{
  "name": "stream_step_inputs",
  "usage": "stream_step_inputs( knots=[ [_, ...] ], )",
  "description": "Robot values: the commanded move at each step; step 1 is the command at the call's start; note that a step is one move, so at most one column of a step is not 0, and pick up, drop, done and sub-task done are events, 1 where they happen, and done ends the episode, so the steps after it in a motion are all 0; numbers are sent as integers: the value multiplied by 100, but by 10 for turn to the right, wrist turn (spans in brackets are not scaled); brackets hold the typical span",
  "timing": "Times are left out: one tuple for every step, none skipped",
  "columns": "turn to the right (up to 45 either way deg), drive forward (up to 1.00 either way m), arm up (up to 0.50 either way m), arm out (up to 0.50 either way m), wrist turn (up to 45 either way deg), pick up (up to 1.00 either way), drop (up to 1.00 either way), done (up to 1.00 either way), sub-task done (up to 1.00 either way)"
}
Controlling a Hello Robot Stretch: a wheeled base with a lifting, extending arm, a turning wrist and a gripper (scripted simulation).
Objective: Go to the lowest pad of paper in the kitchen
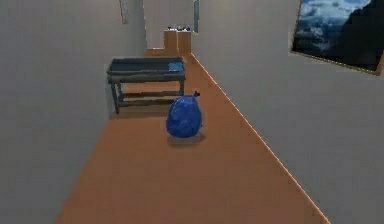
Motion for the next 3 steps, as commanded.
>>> stream_step_inputs(
  knots=[
    [120, 0, 0, 0, 0, 0, 0, 0, 0],
    [0, 100, 0, 0, 0, 0, 0, 0, 0],
    [30, 0, 0, 0, 0, 0, 0, 0, 0]
  ],
)
